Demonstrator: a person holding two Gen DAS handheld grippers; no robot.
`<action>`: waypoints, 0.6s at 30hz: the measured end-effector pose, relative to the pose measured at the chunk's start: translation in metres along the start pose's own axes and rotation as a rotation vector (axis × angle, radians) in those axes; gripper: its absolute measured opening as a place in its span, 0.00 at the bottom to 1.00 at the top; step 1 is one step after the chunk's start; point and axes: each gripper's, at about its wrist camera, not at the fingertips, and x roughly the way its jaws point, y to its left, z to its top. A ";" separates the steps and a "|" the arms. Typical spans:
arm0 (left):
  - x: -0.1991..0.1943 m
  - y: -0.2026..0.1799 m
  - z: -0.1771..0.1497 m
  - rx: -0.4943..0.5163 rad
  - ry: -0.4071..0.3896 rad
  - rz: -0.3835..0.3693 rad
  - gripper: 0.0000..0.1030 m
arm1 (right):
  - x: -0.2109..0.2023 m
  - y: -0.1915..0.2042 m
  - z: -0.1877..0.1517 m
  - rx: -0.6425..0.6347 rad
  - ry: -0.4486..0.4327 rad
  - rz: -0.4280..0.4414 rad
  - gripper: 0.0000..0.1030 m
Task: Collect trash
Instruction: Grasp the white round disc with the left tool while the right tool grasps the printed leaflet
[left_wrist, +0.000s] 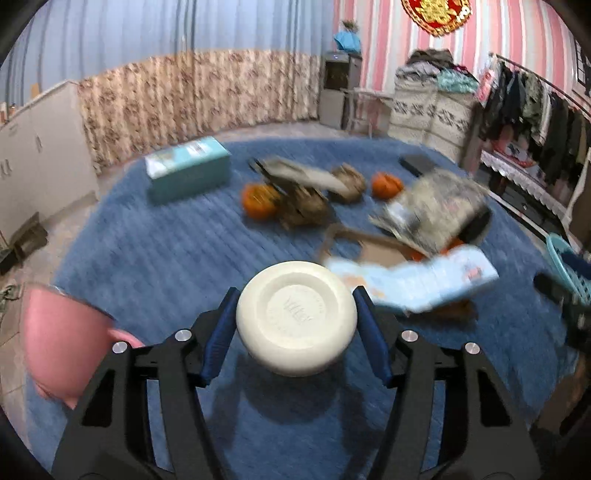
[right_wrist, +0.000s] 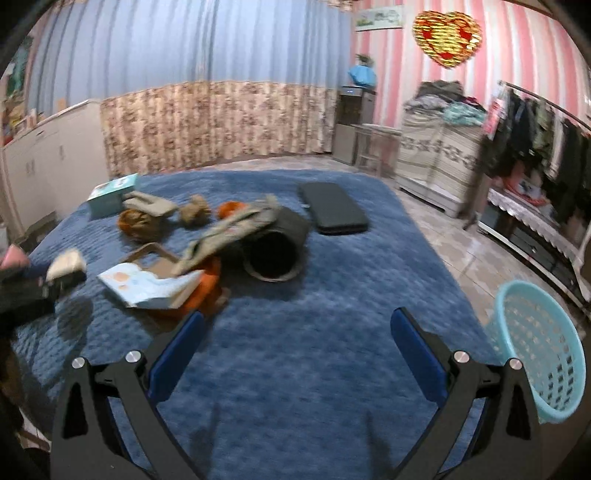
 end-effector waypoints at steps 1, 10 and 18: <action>-0.003 0.005 0.005 -0.008 -0.012 0.005 0.59 | 0.002 0.009 0.001 -0.014 0.005 0.017 0.96; -0.019 0.047 0.027 -0.060 -0.076 0.041 0.59 | 0.014 0.046 0.014 -0.023 0.049 0.129 0.94; -0.022 0.060 0.019 -0.066 -0.074 0.036 0.59 | 0.031 0.049 0.011 0.062 0.135 0.261 0.54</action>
